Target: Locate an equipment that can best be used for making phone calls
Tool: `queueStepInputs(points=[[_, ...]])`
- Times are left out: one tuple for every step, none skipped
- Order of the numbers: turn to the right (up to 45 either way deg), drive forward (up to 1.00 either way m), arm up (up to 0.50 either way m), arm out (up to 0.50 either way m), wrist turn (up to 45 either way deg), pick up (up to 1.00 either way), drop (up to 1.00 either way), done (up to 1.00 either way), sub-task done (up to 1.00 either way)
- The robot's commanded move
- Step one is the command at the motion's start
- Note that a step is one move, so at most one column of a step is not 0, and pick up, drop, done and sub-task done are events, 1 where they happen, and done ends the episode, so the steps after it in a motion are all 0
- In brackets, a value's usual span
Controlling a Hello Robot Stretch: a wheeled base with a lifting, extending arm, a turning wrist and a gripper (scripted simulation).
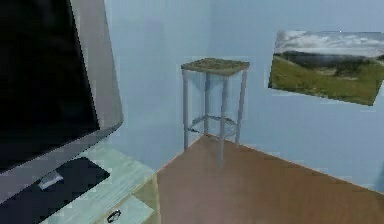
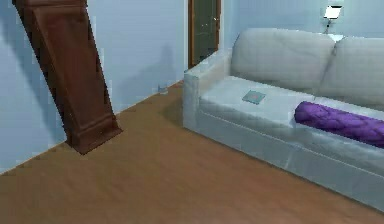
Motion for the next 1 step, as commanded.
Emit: queueStepInputs(points=[[-45.0, 0.00, 0.00, 0.00, 0.0, 0.00, 0.00, 0.00, 0.00]])
